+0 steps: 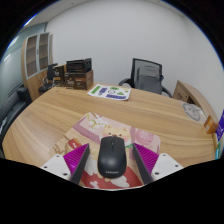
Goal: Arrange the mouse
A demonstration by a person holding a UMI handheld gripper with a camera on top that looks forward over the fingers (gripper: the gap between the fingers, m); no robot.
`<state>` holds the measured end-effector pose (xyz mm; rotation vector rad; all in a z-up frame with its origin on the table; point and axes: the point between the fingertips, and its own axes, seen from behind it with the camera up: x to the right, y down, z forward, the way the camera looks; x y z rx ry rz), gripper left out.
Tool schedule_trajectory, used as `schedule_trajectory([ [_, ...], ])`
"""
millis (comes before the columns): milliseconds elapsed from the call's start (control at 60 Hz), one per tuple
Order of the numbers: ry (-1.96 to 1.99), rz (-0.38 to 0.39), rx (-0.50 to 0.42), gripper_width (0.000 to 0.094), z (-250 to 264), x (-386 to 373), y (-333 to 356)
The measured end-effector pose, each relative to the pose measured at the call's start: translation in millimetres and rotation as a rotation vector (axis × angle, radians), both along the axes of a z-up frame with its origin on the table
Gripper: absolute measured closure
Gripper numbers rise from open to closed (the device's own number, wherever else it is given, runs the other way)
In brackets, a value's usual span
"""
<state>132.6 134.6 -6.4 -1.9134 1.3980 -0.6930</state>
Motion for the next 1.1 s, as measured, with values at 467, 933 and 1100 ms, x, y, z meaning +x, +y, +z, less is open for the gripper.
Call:
schedule_trajectory([
  [467, -0.052, -0.086, 0.036, 0.0069, 177, -107, -142],
  [933, -0.05, -0.253, -0.017, 0.0071, 198, -243, -307],
  [1100, -0.027, -0.263, -0.008, 0.0067, 192, -274, -325],
])
